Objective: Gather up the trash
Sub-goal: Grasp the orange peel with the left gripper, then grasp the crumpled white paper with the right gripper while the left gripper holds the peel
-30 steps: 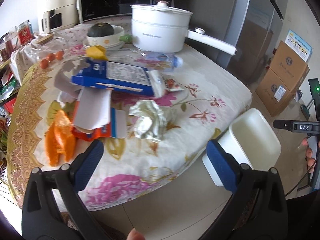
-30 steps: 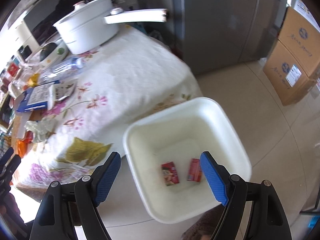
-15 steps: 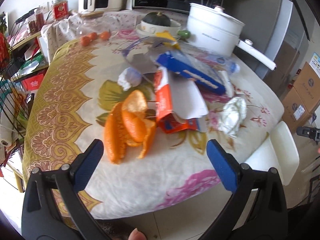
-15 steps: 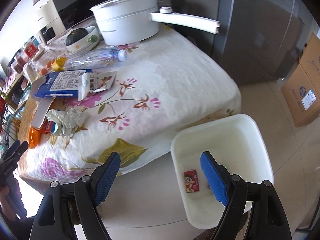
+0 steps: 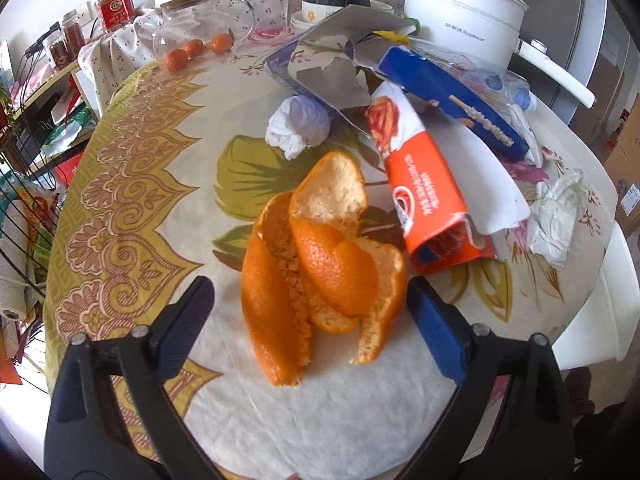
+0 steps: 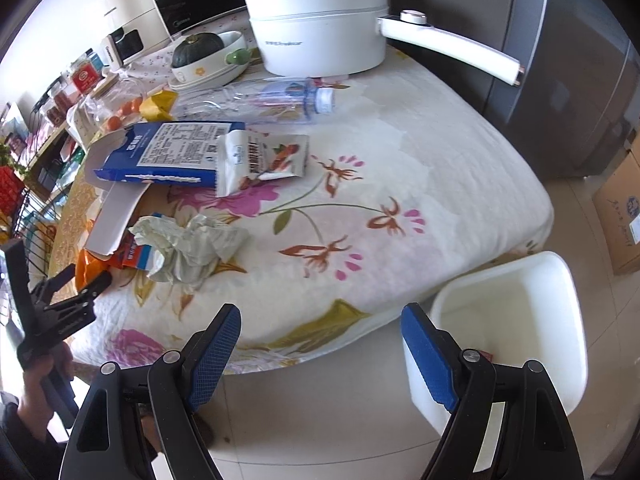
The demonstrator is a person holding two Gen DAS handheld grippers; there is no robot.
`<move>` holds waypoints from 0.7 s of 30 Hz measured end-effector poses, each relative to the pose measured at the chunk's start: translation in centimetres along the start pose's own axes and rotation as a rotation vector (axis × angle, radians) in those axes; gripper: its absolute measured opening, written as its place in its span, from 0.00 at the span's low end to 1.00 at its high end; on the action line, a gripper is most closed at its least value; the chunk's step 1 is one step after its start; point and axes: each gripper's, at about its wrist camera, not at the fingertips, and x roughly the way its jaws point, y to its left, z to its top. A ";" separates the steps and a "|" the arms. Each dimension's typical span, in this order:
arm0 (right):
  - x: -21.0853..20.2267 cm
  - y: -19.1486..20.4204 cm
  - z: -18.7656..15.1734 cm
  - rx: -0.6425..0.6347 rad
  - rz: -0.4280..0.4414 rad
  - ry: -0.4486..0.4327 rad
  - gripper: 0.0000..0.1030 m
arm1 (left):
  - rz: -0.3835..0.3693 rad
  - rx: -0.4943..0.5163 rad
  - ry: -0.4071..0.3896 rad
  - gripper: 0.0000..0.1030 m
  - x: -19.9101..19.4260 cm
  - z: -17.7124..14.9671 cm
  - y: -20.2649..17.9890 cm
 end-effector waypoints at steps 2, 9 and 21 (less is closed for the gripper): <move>0.4 0.8 0.2 -0.008 0.006 0.003 0.81 | -0.033 -0.017 -0.003 0.84 0.2 0.3 0.3; 1.7 2.9 0.5 -0.024 0.016 0.007 0.81 | -0.101 -0.051 -0.008 0.49 0.0 1.0 0.8; 4.6 7.8 1.3 -0.054 0.068 -0.022 0.81 | -0.171 -0.179 0.028 0.37 -1.8 -0.1 2.8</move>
